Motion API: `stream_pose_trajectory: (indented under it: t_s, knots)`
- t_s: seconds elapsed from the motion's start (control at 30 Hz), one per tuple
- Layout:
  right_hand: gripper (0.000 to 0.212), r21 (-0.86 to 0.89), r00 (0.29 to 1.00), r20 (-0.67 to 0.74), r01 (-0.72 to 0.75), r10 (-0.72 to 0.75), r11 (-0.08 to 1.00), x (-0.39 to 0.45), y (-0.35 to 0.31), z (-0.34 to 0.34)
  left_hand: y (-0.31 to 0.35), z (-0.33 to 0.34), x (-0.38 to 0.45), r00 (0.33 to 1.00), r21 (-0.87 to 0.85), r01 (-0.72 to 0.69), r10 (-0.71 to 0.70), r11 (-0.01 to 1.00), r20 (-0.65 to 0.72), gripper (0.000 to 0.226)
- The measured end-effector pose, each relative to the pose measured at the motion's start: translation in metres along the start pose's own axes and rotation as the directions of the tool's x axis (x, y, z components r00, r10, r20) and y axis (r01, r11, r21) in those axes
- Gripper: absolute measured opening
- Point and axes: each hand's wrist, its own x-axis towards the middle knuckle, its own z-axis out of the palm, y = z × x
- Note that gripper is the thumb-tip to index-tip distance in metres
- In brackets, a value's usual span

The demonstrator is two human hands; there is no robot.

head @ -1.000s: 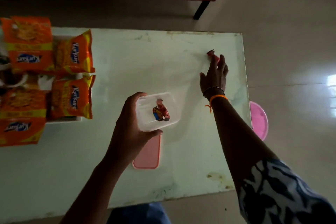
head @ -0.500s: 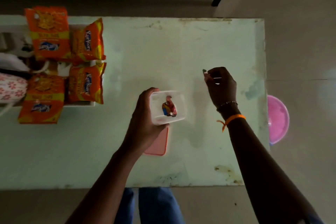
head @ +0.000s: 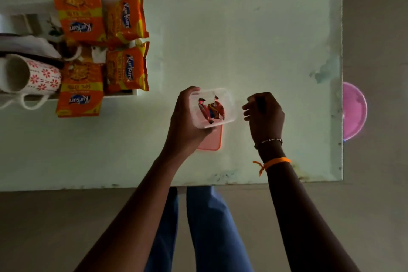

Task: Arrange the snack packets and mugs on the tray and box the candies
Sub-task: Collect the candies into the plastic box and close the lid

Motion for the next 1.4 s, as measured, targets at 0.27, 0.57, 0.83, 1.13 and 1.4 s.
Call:
stream_pose_trajectory:
  t_s: [0.27, 0.57, 0.83, 1.13, 1.4]
  knots:
    - [0.070, -0.464, 0.977, 0.170, -0.035, 0.128, 0.885, -0.050, 0.036, 0.079, -0.044, -0.049, -0.046, 0.988, -0.085, 0.108, -0.116, 0.991, -0.099, 0.094]
    - [0.065, -0.454, 0.971, 0.115, -0.136, 0.210, 0.881, -0.054, 0.020, 0.094, -0.086, -0.108, -0.083, 0.965, -0.286, 0.225, -0.253, 0.931, -0.066, 0.086]
    - [0.032, 0.485, 0.846, 0.452, -0.499, 0.282, 0.718, -0.090, -0.024, 0.058, -0.106, -0.160, -0.095, 0.954, -0.488, 0.277, -0.296, 0.827, 0.040, 0.090]
    - [0.069, 0.719, 0.794, 0.604, -0.509, -0.063, 0.474, -0.155, -0.056, 0.108, -0.109, -0.183, -0.102, 0.965, -0.698, 0.261, -0.202, 0.667, 0.168, 0.083]
    - [0.063, 0.367, 0.676, 0.719, -0.175, -0.159, 0.914, -0.173, -0.050, 0.126, -0.119, -0.196, -0.104, 0.971, -0.654, 0.230, -0.132, 0.720, 0.197, 0.086]
